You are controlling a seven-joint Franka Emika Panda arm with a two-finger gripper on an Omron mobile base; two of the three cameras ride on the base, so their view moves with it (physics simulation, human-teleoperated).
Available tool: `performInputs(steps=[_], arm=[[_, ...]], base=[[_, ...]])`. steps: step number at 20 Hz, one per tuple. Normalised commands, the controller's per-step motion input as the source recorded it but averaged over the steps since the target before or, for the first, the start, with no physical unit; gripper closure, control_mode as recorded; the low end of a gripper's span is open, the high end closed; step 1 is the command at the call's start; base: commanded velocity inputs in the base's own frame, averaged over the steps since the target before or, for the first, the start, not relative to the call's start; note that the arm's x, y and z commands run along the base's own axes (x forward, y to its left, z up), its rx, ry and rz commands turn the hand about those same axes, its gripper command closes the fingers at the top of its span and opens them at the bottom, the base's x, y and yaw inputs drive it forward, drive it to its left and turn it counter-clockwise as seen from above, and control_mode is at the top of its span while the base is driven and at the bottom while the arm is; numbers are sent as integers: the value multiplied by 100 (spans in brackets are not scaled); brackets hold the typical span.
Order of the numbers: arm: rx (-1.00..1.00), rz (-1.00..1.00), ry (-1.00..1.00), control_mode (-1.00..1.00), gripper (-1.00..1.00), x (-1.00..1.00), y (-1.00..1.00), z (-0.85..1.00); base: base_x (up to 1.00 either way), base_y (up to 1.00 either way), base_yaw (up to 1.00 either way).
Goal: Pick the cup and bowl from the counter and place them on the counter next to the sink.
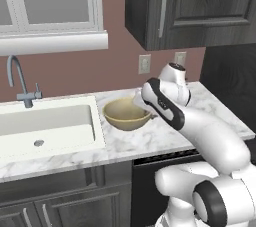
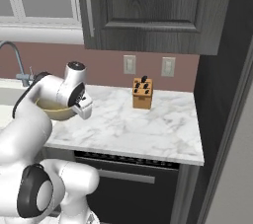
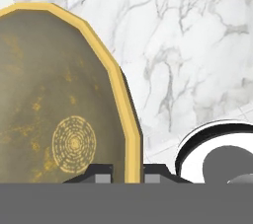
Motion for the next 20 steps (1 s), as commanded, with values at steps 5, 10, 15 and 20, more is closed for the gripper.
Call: performInputs(steps=[5,10,15,20], arm=[[-1,0,-1,-100,100,5,16,-36],[-2,-1,-1,-100,100,10,15,-34],[-2,-3,0,-100,100,15,15,-30],[-2,-5,0,-100,100,29,12,-19]], base=[[0,0,0],[0,0,0],[0,0,0],[0,0,0]])
